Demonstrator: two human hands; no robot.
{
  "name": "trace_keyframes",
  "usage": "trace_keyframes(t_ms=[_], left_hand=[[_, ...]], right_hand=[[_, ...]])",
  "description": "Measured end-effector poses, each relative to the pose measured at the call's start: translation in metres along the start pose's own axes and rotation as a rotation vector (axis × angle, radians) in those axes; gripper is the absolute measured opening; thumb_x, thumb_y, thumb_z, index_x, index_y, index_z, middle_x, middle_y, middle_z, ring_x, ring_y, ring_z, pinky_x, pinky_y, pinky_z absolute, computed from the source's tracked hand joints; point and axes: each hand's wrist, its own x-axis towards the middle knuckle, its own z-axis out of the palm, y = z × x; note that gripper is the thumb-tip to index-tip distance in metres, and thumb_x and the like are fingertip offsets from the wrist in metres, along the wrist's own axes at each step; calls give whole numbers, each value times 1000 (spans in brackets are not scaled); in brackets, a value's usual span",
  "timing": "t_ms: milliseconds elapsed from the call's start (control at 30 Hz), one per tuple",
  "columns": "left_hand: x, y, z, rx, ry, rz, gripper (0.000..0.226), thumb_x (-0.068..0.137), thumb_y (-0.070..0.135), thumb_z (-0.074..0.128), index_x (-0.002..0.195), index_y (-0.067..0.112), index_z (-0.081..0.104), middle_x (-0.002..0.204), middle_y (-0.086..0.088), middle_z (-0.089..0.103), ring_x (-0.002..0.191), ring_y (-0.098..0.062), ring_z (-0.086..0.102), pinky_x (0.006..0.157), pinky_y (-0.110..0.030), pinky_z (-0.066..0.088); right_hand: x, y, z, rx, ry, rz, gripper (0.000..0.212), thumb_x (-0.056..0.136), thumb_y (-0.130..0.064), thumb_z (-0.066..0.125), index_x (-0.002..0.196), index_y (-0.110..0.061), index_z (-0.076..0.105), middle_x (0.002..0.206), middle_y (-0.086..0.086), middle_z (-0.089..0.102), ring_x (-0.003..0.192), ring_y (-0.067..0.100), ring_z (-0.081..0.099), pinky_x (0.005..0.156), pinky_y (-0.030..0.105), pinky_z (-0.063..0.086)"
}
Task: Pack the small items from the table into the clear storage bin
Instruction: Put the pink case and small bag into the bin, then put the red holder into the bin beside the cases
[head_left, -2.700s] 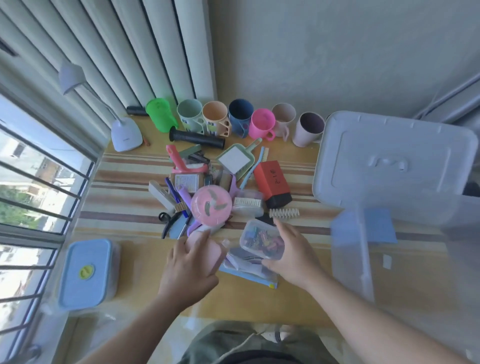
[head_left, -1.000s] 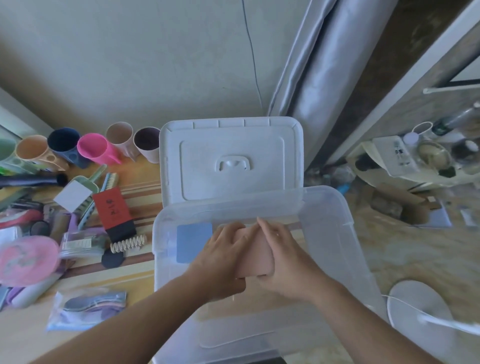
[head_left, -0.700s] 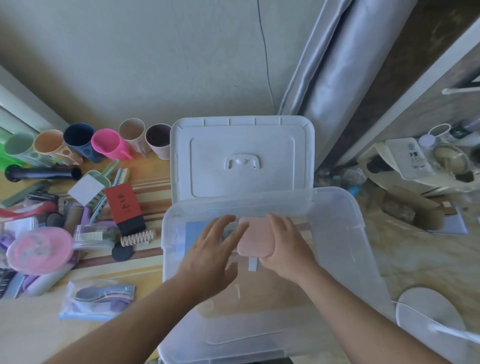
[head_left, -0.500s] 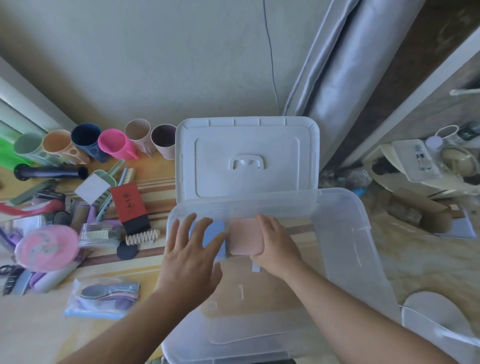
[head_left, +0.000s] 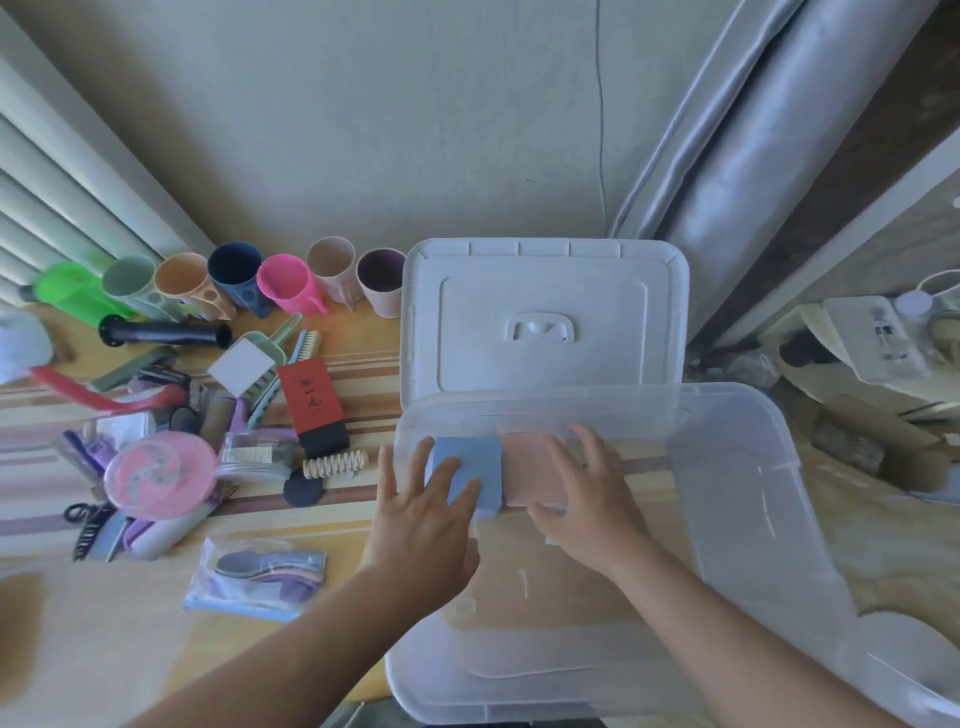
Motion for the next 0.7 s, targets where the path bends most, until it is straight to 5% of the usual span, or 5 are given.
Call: trace_keyframes(t_ms=[133,233,400,533,700], left_hand=[[-4,-33,-4,-245,305,76,57,88,52,62,142,32,58,153,-10,45,145,-40,36,120,-61,28],[-6,-92,-9,-388,502,-144,53,87,50,65,137,33,59,147,-5,48,140,-36,39,114,-53,37],[-30,-217,18,-343,364,-438,67,80,44,71,143,30,51,146,-10,44,139,-37,33,113,-56,37],[-70,-291,58,-330,177,-586,84,76,48,77,150,39,39,155,-14,32,145,-40,24,117,-59,31],[-99,-338,101,-339,43,-522,92,78,48,75,157,38,29,164,-13,18,150,-40,18,118,-57,33]], right_hand=[[6,-60,-12,102,299,-250,55,83,-34,75,133,-15,64,144,12,49,131,39,50,106,53,50],[23,-122,-18,111,373,-396,50,84,-36,69,131,-18,67,139,9,55,132,33,53,103,36,43],[73,-225,10,177,310,-573,55,81,-28,76,132,-11,66,131,11,58,123,35,55,105,45,50],[110,-280,66,107,66,-366,74,84,-42,75,149,-22,45,139,3,50,127,28,48,105,50,51],[148,-295,134,9,-155,76,109,83,-58,78,165,-27,13,137,9,48,125,32,53,95,48,55]])
